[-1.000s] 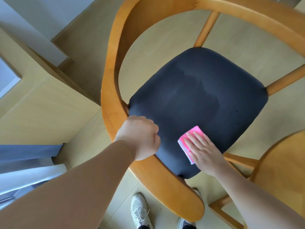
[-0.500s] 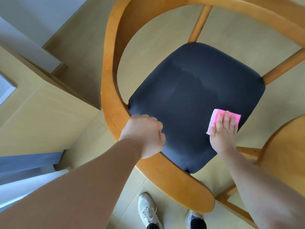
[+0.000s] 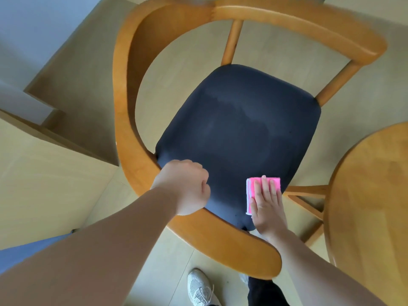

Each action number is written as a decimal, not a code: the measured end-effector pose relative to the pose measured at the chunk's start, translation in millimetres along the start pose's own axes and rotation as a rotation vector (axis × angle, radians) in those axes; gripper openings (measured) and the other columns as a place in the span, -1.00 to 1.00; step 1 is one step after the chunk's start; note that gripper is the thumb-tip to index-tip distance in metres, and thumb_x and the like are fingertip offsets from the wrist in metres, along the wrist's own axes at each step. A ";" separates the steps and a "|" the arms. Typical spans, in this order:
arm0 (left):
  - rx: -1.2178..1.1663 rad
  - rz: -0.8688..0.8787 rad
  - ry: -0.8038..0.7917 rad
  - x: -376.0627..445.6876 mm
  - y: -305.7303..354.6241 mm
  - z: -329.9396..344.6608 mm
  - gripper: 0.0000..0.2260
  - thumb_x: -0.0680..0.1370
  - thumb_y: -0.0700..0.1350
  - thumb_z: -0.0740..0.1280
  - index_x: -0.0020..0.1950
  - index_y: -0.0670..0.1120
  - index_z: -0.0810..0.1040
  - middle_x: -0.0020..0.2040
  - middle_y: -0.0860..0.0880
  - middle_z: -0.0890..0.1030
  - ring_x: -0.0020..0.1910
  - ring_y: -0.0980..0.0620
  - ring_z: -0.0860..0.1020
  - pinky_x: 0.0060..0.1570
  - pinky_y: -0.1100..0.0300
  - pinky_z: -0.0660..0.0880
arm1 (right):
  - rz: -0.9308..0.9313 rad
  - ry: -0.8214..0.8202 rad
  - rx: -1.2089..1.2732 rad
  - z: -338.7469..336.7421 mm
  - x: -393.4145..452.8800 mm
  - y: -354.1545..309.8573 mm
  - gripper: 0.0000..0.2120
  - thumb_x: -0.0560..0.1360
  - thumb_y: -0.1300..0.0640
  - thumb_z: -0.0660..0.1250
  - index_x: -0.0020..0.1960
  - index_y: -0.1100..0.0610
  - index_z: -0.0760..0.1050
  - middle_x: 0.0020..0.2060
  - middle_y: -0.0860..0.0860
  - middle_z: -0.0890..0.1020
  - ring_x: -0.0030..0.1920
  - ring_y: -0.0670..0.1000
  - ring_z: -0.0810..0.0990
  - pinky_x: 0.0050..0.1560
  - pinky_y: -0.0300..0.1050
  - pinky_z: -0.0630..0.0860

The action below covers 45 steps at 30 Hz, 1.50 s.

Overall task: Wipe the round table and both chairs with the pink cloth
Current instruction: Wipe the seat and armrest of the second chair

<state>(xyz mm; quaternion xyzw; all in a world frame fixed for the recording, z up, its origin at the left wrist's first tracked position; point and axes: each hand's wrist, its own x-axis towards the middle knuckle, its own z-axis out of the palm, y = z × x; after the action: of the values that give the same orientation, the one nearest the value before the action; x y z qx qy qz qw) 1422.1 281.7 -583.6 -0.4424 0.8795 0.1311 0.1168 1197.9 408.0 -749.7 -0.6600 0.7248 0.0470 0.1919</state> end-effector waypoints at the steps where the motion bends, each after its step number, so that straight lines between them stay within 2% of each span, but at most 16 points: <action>1: 0.002 0.034 -0.026 6.5 -0.8 -2.4 -0.80 0.47 -0.04 0.06 -0.32 0.00 0.37 -0.33 0.06 0.40 -0.34 0.09 0.34 -0.43 0.22 0.12 | 0.014 0.048 0.010 0.7 4.8 1.7 -0.36 0.53 0.11 0.31 0.51 0.29 0.16 0.48 0.27 0.21 0.49 0.31 0.14 0.45 0.26 0.15; 3: 0.012 0.082 -0.072 24.7 -1.3 -5.9 -0.83 0.49 -0.05 0.09 -0.27 0.00 0.38 -0.27 0.07 0.41 -0.31 0.06 0.35 -0.42 0.22 0.10 | 0.086 0.028 -0.008 -2.4 19.4 6.0 -0.47 0.63 0.07 0.00 0.54 0.26 0.07 0.52 0.24 0.10 0.52 0.26 0.02 0.49 0.22 0.02; 4: 0.014 0.079 -0.079 35.1 -0.6 -6.6 -0.85 0.50 -0.06 0.11 -0.25 0.01 0.38 -0.24 0.06 0.41 -0.29 0.05 0.36 -0.42 0.23 0.09 | 0.117 0.011 -0.015 -3.5 28.5 10.2 -0.48 0.64 0.07 -0.08 0.55 0.24 0.02 0.53 0.22 0.05 0.53 0.25 -0.03 0.49 0.20 -0.04; 7: -0.020 0.037 -0.072 64.3 5.2 -1.6 -0.86 0.50 -0.09 0.12 -0.21 0.01 0.44 -0.20 0.06 0.44 -0.24 0.03 0.40 -0.42 0.24 0.09 | 0.192 0.125 0.042 -8.3 53.7 26.0 -0.50 0.63 0.08 -0.02 0.53 0.24 0.12 0.51 0.22 0.15 0.50 0.27 0.08 0.50 0.18 0.00; 10: -0.056 0.034 -0.072 86.7 13.8 6.2 -0.84 0.49 -0.10 0.12 -0.17 0.01 0.48 -0.20 0.08 0.44 -0.22 0.03 0.42 -0.41 0.28 0.09 | 0.228 0.160 0.096 -19.8 77.8 41.0 -0.47 0.60 0.02 -0.08 0.51 0.23 0.19 0.49 0.20 0.22 0.47 0.28 0.17 0.48 0.17 0.06; 12: -0.071 0.045 -0.078 101.7 18.0 7.7 -0.85 0.49 -0.09 0.12 -0.17 0.01 0.48 -0.23 0.09 0.40 -0.23 0.05 0.40 -0.41 0.30 0.08 | 0.244 0.155 0.098 -26.8 97.6 55.7 -0.44 0.59 -0.01 -0.12 0.52 0.20 0.17 0.50 0.18 0.21 0.48 0.26 0.15 0.47 0.18 0.07; 17: -0.120 0.052 -0.076 148.2 17.8 8.0 -0.86 0.50 -0.11 0.13 -0.18 0.04 0.45 -0.22 0.12 0.40 -0.22 0.09 0.39 -0.36 0.30 0.14 | 0.254 0.163 0.089 -45.0 146.2 89.1 -0.40 0.57 -0.07 -0.23 0.56 0.12 0.03 0.55 0.11 0.09 0.53 0.19 0.00 0.50 0.10 -0.06; 22: -0.143 0.077 -0.068 192.6 8.3 18.7 -0.84 0.51 -0.13 0.13 -0.16 0.04 0.48 -0.18 0.11 0.45 -0.19 0.08 0.43 -0.29 0.24 0.21 | 0.302 0.224 0.047 -70.0 210.3 124.1 -0.42 0.57 -0.02 -0.12 0.55 0.14 0.03 0.53 0.13 0.13 0.52 0.21 0.05 0.49 0.11 -0.01; 26: -0.173 0.102 -0.098 208.5 -3.0 25.1 -0.85 0.51 -0.14 0.14 -0.21 0.06 0.39 -0.19 0.11 0.43 -0.21 0.08 0.40 -0.35 0.27 0.17 | 0.296 0.198 0.021 -83.6 243.5 148.6 -0.46 0.62 0.01 -0.08 0.56 0.12 -0.05 0.55 0.13 0.05 0.53 0.21 -0.05 0.50 0.09 -0.09; 30: -0.167 0.168 -0.138 208.5 -18.8 17.5 -0.86 0.51 -0.13 0.13 -0.20 0.05 0.39 -0.19 0.11 0.43 -0.24 0.08 0.38 -0.30 0.22 0.23 | 0.331 0.144 0.064 -101.6 274.0 164.7 -0.45 0.61 -0.03 -0.14 0.56 0.06 -0.15 0.55 0.07 0.00 0.54 0.13 -0.10 0.52 0.04 -0.13; 36: -0.141 0.270 -0.139 204.0 -41.3 8.1 -0.88 0.51 -0.13 0.10 -0.20 0.03 0.35 -0.19 0.10 0.40 -0.19 0.05 0.38 -0.20 0.19 0.32 | 0.457 0.138 0.114 -109.1 291.1 159.5 -0.46 0.62 -0.04 -0.13 0.57 0.02 -0.14 0.55 0.02 0.03 0.54 0.08 -0.07 0.52 0.06 -0.08; 41: -0.170 0.199 -0.133 205.3 -55.1 19.5 -0.84 0.53 -0.07 0.11 -0.04 0.02 0.48 -0.18 0.11 0.41 -0.20 0.06 0.37 -0.22 0.20 0.27 | 0.425 0.207 0.063 -102.2 288.0 158.3 -0.45 0.60 -0.05 -0.16 0.56 0.07 -0.06 0.52 0.06 0.13 0.53 0.12 0.04 0.52 0.07 -0.06; 45: -0.191 0.082 -0.075 216.2 -57.1 23.3 -0.82 0.55 -0.02 0.10 -0.10 0.01 0.49 -0.18 0.08 0.48 -0.19 0.06 0.42 -0.26 0.20 0.25 | 0.337 0.226 0.020 -106.3 281.6 153.8 -0.35 0.52 -0.10 -0.25 0.54 0.16 0.01 0.49 0.14 0.20 0.49 0.19 0.14 0.50 0.11 0.00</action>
<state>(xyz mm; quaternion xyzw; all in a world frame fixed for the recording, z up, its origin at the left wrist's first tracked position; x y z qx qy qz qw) 1344.6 95.1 -682.2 -0.4098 0.8754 0.2354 0.1014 1009.5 128.6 -776.0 -0.5286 0.8423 -0.0031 0.1055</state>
